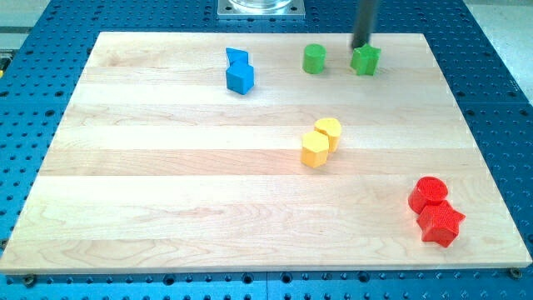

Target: Place the green star into the green circle

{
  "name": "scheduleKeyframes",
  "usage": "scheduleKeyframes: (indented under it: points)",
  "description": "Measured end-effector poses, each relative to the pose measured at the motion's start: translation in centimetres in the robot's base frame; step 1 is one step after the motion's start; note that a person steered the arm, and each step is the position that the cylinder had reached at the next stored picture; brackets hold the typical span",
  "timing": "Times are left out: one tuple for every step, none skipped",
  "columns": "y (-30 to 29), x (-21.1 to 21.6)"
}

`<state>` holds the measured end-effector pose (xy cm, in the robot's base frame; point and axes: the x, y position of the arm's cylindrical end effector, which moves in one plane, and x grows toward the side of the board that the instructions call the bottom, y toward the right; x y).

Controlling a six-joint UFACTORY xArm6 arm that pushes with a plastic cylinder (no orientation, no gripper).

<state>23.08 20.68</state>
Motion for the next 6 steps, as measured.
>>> scheduleKeyframes:
  points:
    - [1.1, 3.6]
    - [-7.1, 7.3]
    - [-7.2, 9.0]
    - [-4.9, 8.4]
    - [-7.5, 8.3]
    - [-8.5, 8.3]
